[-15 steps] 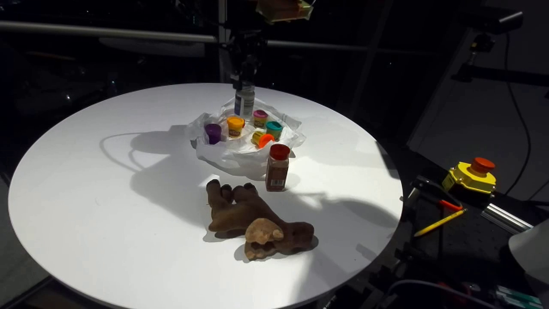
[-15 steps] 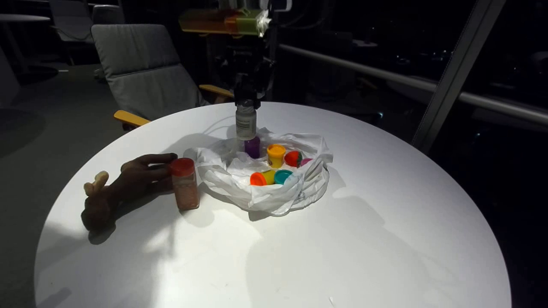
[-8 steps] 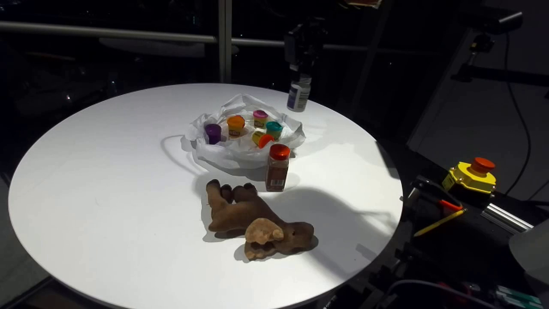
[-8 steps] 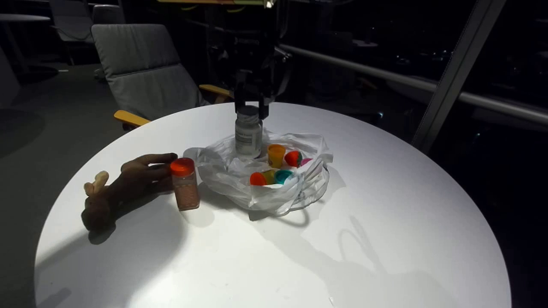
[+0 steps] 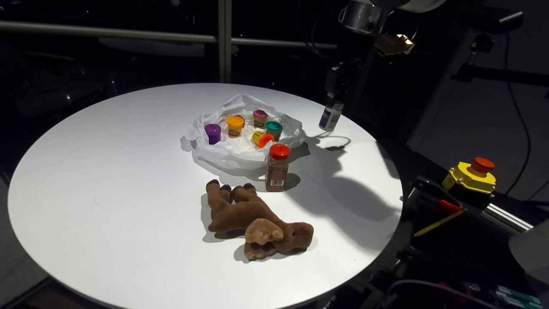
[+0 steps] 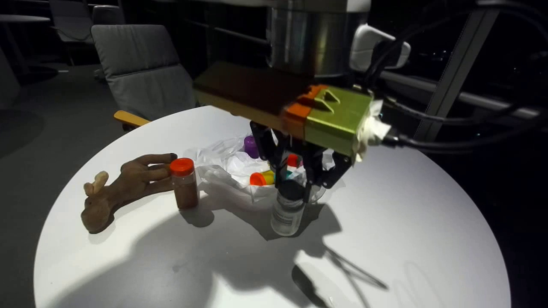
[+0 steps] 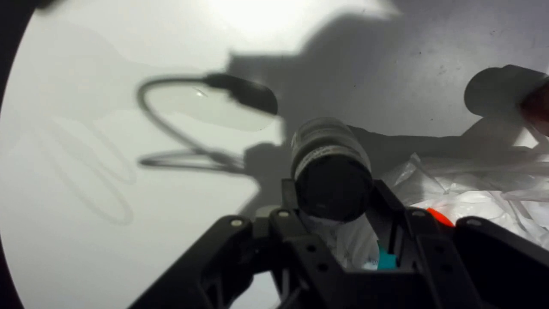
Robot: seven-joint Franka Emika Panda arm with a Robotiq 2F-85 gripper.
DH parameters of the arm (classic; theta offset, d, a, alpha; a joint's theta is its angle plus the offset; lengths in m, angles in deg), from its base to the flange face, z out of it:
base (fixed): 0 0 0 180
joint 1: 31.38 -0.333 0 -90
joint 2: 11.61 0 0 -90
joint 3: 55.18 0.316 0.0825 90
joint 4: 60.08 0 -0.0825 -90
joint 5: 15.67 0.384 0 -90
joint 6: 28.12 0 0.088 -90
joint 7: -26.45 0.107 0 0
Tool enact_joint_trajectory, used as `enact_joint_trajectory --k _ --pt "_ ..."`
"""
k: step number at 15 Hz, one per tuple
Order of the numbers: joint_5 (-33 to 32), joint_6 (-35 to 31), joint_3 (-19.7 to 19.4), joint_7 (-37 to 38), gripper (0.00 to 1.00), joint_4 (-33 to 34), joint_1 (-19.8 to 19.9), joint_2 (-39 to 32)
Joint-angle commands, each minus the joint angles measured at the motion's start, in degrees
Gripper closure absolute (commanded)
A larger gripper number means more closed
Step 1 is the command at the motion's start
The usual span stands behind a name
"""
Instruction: Pick up the objects from the plastic bag and them on the table.
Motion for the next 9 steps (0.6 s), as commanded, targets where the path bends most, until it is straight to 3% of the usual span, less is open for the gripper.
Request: enact_joint_trajectory --k 1,7,8,9 --pt "3.20 -3.37 0.87 -4.86 0.81 0.07 1.28 -3.17" --pt "1.01 -3.67 1.22 -4.50 0.80 0.63 1.30 -7.55" --pt "0.91 -3.56 1.28 -4.42 0.31 0.69 1.35 -7.85" --pt "0.32 -3.91 1.09 -3.89 0.29 0.50 1.16 -7.85"
